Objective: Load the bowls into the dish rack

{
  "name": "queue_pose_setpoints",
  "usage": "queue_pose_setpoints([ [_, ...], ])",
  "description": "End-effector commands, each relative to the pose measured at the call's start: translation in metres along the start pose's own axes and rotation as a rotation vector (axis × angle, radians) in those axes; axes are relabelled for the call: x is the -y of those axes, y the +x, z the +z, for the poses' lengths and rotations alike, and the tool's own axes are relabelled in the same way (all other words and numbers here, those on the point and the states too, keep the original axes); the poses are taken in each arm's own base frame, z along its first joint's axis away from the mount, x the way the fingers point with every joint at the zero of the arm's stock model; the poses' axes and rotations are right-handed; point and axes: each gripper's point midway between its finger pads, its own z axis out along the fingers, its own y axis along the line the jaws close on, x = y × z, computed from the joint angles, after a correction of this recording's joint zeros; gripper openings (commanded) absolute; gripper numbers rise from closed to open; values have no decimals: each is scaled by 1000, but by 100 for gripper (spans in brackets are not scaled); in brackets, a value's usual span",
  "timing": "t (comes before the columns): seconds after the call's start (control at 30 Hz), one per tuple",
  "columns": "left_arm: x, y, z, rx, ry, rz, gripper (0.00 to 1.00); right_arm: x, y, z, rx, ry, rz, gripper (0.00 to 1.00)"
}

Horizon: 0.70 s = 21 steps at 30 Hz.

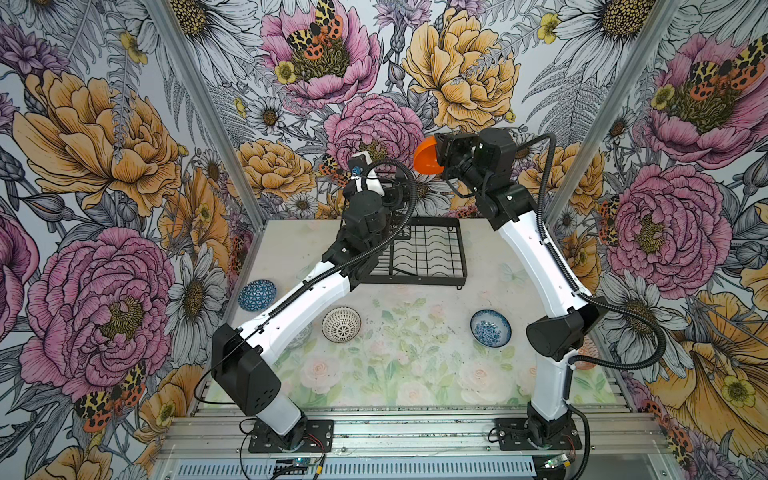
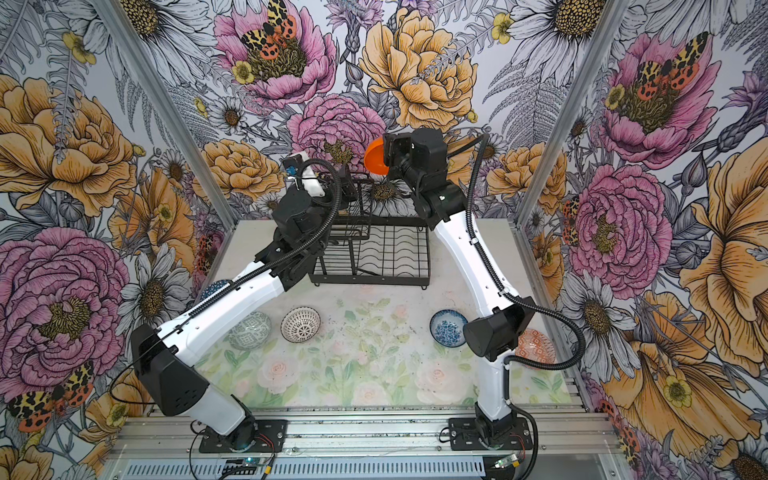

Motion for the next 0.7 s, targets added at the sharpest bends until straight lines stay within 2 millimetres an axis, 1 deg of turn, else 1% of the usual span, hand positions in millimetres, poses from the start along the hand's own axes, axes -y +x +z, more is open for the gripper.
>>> queue_pose_setpoints([
  [0.0,-12,3,-17,-85,-37,-15,99,-5,-10,3,-34,-29,-89,0],
  [0.1,-17,10,-25,-165,-49,-7,99,3,-22,1,-33,-5,-180,0],
  [0.2,-20,14,-31,-225,-59,17,99,22,-31,4,-36,37,-228,0],
  [0.27,-18,15,-33,-247,-41,34,99,30,-37,8,-43,41,-273,0],
  [0.33,-16,17,-32,-277,-9,51,99,37,-43,10,-42,45,-310,0],
  [0.43,-18,24,-28,-346,29,68,99,52,-54,13,-18,39,-347,0],
  [0.5,-21,30,-23,-384,49,91,98,61,-60,16,0,-10,-345,0],
  [0.57,-28,37,-19,-412,57,103,99,76,-70,16,43,-51,-314,0],
  [0.6,-31,41,-17,-427,69,90,99,89,-76,16,65,-51,-298,0],
  [0.67,-42,49,-10,-462,79,50,99,109,-86,17,96,-53,-286,0],
])
